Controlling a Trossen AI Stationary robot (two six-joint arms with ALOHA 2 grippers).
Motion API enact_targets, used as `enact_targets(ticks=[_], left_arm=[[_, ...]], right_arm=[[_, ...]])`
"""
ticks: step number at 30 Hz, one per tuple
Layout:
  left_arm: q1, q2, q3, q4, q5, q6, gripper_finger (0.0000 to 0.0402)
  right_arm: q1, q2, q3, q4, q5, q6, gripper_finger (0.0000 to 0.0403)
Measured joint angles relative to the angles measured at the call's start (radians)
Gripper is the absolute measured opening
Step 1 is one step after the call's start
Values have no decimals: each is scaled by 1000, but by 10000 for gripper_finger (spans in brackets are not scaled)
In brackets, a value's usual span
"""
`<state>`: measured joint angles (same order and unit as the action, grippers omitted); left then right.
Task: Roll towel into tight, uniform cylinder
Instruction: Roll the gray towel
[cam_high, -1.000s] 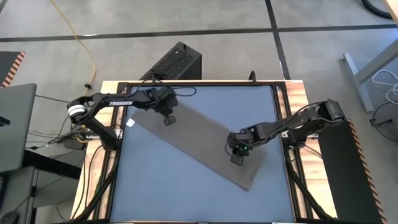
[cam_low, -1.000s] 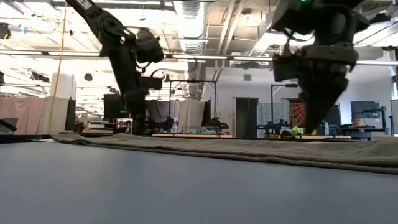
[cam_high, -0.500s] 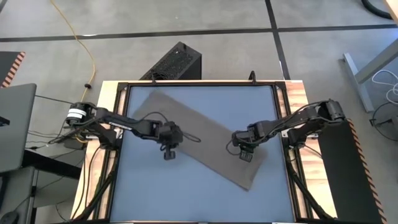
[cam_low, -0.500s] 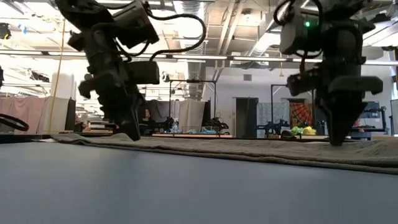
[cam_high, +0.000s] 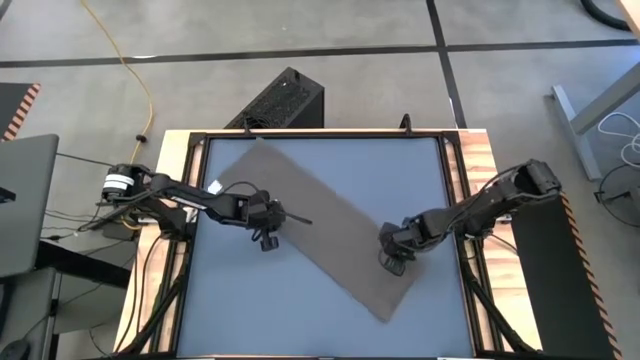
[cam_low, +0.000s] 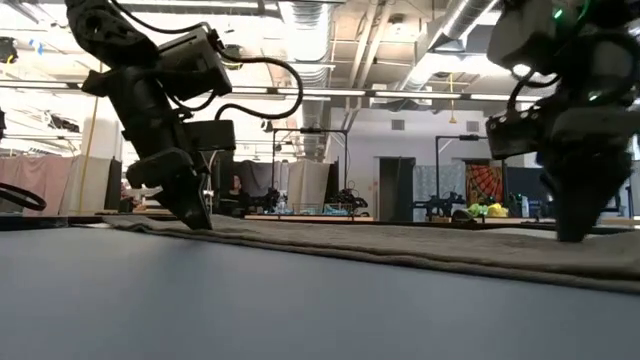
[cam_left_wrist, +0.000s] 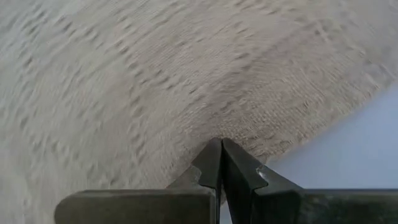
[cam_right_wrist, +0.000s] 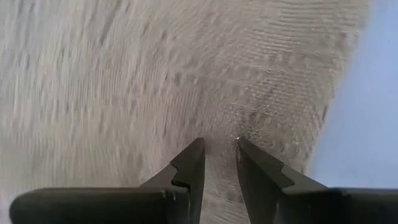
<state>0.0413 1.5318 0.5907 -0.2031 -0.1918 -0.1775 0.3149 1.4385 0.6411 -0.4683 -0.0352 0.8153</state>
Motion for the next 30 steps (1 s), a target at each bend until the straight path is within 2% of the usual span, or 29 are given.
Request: enact_targets(ticks=[3,6,12,16,20,23,27,30], left_arm=[[11,-7,0,-10,0,13,2],[21,-35,6,-70,-28,36,2],[21,-157,49,-291,-78,40,2],[9,-250,55,-281,-48,-9,2],[-60,-296,55,-158,12,-81,2],[-162,-274,55,42,51,-143,2],[-317,-150,56,349,22,-192,2],[-387,-27,56,510,-19,-253,2]], right_arm=[[32,6,41,32,-113,-15,118],[50,0,101,24,-165,-80,118],[57,2,175,-28,-116,-198,118],[57,9,176,40,-53,-321,118],[65,34,170,174,-22,-447,118],[66,69,170,264,-21,-518,118],[60,116,170,300,-6,-639,118],[41,157,170,313,71,-724,118]])
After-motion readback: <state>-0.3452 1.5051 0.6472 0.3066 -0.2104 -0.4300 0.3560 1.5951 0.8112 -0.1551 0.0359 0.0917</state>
